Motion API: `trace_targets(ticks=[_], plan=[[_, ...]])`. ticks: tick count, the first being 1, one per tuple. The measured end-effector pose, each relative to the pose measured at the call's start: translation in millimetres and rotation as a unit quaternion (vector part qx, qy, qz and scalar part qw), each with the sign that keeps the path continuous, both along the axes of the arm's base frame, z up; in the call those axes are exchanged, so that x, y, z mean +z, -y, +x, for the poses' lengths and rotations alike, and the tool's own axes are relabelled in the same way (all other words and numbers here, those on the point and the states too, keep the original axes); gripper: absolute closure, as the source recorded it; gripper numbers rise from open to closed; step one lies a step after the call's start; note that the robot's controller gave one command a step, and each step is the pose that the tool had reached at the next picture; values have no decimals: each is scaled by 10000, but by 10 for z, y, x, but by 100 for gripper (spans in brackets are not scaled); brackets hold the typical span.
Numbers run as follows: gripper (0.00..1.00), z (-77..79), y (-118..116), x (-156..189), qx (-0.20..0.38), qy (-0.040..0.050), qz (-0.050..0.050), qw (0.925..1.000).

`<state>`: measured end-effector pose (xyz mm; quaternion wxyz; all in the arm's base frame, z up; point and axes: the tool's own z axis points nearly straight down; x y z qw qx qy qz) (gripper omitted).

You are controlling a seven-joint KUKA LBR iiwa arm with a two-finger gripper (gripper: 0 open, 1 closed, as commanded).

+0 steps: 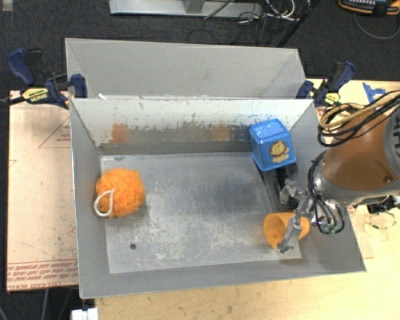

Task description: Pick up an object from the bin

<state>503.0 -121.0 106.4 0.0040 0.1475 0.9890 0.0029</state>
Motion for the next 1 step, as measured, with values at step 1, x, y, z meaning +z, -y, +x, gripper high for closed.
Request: trace_targets(ticks=[1], plan=[[100,39,53,-223,-1399,158,77,9900]])
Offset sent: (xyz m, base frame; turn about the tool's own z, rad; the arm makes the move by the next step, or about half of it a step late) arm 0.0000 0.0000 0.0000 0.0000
